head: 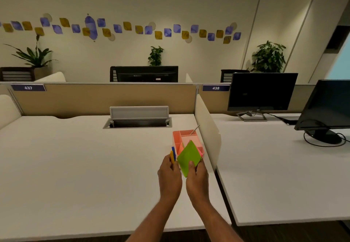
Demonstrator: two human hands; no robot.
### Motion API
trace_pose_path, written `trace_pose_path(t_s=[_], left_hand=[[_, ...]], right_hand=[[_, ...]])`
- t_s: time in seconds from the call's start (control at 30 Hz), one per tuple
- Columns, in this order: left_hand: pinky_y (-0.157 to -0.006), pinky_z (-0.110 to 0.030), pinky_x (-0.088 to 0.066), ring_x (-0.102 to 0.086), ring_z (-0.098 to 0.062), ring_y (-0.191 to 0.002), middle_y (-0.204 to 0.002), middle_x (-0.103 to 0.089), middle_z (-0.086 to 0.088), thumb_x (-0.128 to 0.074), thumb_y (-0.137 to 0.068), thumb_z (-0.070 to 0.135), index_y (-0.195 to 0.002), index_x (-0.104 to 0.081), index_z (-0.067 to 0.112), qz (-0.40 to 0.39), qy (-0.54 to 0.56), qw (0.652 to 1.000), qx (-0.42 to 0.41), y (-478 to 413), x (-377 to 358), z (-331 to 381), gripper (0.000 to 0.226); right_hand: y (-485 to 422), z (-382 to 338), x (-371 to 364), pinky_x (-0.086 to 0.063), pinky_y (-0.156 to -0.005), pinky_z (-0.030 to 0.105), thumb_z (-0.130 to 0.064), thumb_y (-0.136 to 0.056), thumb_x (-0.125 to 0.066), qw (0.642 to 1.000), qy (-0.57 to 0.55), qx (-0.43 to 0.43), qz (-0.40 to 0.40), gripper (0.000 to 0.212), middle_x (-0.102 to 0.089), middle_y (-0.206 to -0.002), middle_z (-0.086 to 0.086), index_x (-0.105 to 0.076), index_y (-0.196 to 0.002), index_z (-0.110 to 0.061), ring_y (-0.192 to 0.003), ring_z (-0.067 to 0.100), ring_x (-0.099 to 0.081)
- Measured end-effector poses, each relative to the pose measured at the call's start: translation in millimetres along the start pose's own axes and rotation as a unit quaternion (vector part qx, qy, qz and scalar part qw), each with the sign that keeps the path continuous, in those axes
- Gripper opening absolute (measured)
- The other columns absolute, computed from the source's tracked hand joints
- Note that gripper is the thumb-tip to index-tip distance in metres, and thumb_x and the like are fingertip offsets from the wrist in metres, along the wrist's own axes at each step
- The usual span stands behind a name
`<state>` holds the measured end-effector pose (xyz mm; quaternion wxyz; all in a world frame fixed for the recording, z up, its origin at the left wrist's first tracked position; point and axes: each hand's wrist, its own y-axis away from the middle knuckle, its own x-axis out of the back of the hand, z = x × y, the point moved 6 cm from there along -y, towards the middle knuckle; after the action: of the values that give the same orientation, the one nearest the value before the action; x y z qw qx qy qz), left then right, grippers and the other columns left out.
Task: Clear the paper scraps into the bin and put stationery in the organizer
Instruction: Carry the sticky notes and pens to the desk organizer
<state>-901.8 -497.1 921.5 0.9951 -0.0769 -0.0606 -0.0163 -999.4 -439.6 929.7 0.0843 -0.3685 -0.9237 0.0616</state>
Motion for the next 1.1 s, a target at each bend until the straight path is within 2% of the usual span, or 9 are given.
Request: trace_pose_path(t_s=[0.07, 0.13, 0.2, 0.37, 0.6, 0.73, 0.83, 0.93, 1.1], left_hand=[[-0.062, -0.014, -0.054, -0.065, -0.01, -0.074, -0.081, -0.063, 0.009, -0.052, -0.102, 0.016, -0.096, -0.061, 0.019, -0.019, -0.02, 1.0, -0.01, -21, -4, -10, 0.011], [-0.073, -0.022, -0.059, -0.067, -0.015, -0.084, -0.089, -0.066, 0.003, -0.05, -0.103, 0.016, -0.101, -0.062, 0.016, -0.056, -0.036, 0.998, -0.006, -42, -12, -22, 0.012], [-0.079, -0.026, -0.059, -0.067, -0.017, -0.089, -0.092, -0.067, 0.001, -0.051, -0.103, 0.016, -0.103, -0.062, 0.015, -0.079, -0.043, 0.996, 0.003, -59, -18, -37, 0.011], [-0.059, -0.005, -0.047, -0.063, 0.001, -0.071, -0.079, -0.062, 0.017, -0.05, -0.103, 0.021, -0.095, -0.059, 0.026, -0.074, -0.057, 0.995, -0.025, -105, -15, -51, 0.013], [-0.063, -0.004, -0.05, -0.065, -0.005, -0.078, -0.09, -0.064, 0.01, -0.05, -0.103, 0.015, -0.11, -0.059, 0.018, -0.061, -0.056, 0.996, -0.033, -159, -15, -76, 0.012], [-0.062, -0.003, -0.049, -0.064, -0.008, -0.076, -0.09, -0.064, 0.008, -0.051, -0.103, 0.016, -0.112, -0.059, 0.016, -0.059, -0.056, 0.996, -0.034, -172, -14, -87, 0.012], [-0.063, -0.009, -0.051, -0.065, -0.008, -0.078, -0.095, -0.066, 0.005, -0.051, -0.103, 0.016, -0.113, -0.059, 0.013, -0.058, -0.063, 0.996, -0.029, -177, -13, -94, 0.013], [-0.066, -0.011, -0.052, -0.065, -0.005, -0.08, -0.095, -0.065, 0.007, -0.051, -0.103, 0.016, -0.113, -0.059, 0.013, -0.055, -0.066, 0.996, -0.026, -180, -14, -98, 0.013], [-0.076, -0.035, -0.06, -0.056, -0.014, -0.071, -0.088, -0.06, 0.003, -0.054, -0.102, 0.017, -0.114, -0.06, 0.007, -0.037, -0.065, 0.997, -0.01, -183, -19, -99, 0.016]], right_hand=[[-10, 6, -10, -0.048, -0.078, 0.012, -0.026, -0.104, -0.04, 1.0, 0.021, 0.0, 0.001, 0.034, -0.058, -0.122, -0.004, -0.044, -0.138, -0.022, -0.111, 0.012, -0.058], [-22, 14, -20, -0.048, -0.077, 0.011, -0.025, -0.104, -0.039, 0.998, 0.054, 0.004, 0.011, 0.033, -0.058, -0.121, -0.003, -0.046, -0.136, -0.02, -0.11, 0.015, -0.058], [-37, 20, -28, -0.052, -0.081, 0.019, -0.024, -0.104, -0.04, 0.994, 0.101, 0.004, 0.033, 0.032, -0.06, -0.118, 0.002, -0.049, -0.134, -0.015, -0.108, 0.019, -0.059], [-82, 26, -44, -0.053, -0.081, 0.03, -0.02, -0.101, -0.051, 0.981, 0.147, 0.011, 0.127, 0.021, -0.061, -0.109, 0.007, -0.061, -0.115, -0.009, -0.1, 0.022, -0.061], [-135, 53, -64, -0.058, -0.083, 0.036, -0.021, -0.097, -0.058, 0.968, 0.183, -0.038, 0.17, 0.015, -0.066, -0.104, 0.007, -0.063, -0.108, -0.011, -0.095, 0.024, -0.064], [-151, 69, -70, -0.056, -0.072, 0.031, -0.021, -0.096, -0.059, 0.957, 0.226, -0.056, 0.173, 0.011, -0.068, -0.095, 0.007, -0.063, -0.097, -0.012, -0.081, 0.02, -0.064], [-155, 81, -73, -0.045, -0.062, 0.026, -0.025, -0.094, -0.06, 0.94, 0.29, -0.071, 0.166, 0.013, -0.068, -0.087, 0.006, -0.062, -0.092, -0.012, -0.071, 0.017, -0.058], [-158, 90, -77, -0.046, -0.064, 0.025, -0.031, -0.094, -0.062, 0.936, 0.308, -0.079, 0.151, 0.018, -0.069, -0.087, 0.004, -0.063, -0.092, -0.014, -0.071, 0.015, -0.058], [-165, 99, -83, -0.044, -0.063, 0.023, -0.037, -0.093, -0.062, 0.937, 0.31, -0.082, 0.136, 0.023, -0.071, -0.088, 0.003, -0.065, -0.092, -0.014, -0.073, 0.016, -0.061]])
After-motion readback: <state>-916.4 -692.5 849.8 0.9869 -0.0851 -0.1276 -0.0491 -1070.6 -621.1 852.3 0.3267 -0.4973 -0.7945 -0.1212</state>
